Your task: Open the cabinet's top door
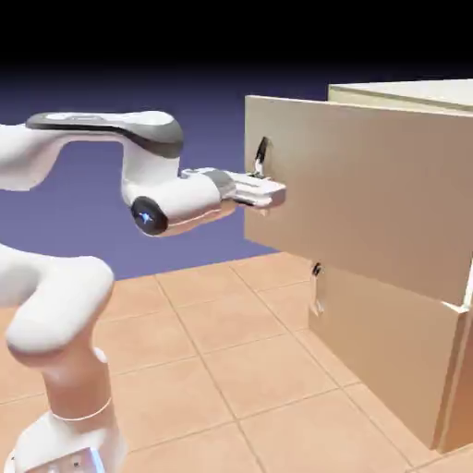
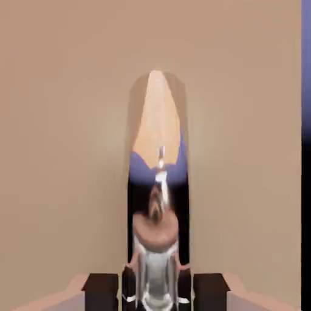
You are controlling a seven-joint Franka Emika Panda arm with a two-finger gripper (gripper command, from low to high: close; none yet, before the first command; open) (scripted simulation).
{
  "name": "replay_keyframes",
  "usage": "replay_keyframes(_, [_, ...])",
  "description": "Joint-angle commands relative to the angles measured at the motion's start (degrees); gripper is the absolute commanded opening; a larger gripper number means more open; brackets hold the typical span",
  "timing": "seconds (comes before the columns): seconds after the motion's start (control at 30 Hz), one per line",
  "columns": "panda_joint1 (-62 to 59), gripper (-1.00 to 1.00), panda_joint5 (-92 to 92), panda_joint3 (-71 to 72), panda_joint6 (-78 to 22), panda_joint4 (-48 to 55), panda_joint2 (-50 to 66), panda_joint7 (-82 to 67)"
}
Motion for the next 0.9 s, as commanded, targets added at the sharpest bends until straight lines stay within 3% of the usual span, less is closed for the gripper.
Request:
replay_keyframes(0.0, [0.24, -1.00, -2.42, -2.07, -1.55, -0.95, -0.83, 0.47])
replay_keyframes(0.43, [-4.12, -1.00, -32.90, -29.07, -21.44, -5.17, -3.39, 1.90])
replay_keyframes(0.87, [-5.05, -1.00, -61.58, -56.07, -43.80, 6.55, 13.93, -5.00])
